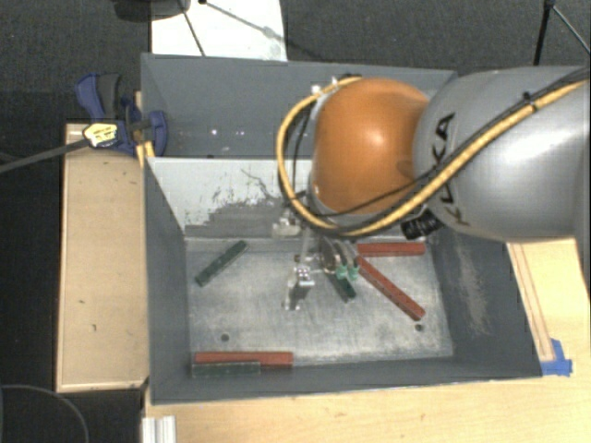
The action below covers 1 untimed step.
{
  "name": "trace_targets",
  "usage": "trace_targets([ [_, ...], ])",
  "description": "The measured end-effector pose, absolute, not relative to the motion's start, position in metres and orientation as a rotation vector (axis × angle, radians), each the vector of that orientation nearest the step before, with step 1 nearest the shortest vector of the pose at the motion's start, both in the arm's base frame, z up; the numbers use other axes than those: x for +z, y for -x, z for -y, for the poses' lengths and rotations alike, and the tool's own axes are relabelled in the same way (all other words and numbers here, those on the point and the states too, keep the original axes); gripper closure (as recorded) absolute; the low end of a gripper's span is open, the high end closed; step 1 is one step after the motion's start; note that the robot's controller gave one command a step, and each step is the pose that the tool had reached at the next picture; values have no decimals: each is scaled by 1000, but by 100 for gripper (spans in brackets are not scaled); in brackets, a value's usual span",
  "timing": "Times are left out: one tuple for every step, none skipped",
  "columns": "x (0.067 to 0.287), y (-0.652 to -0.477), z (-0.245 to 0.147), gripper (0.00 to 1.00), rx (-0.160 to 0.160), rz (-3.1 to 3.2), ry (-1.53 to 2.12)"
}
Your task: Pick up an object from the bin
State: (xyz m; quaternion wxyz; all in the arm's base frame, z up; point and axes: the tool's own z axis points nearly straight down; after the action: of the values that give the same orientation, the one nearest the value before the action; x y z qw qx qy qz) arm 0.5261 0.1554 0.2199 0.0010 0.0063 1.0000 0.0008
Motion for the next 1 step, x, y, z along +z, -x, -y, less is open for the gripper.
trace_targets([
  [220,-526,-155,0,2,-3139,-20],
])
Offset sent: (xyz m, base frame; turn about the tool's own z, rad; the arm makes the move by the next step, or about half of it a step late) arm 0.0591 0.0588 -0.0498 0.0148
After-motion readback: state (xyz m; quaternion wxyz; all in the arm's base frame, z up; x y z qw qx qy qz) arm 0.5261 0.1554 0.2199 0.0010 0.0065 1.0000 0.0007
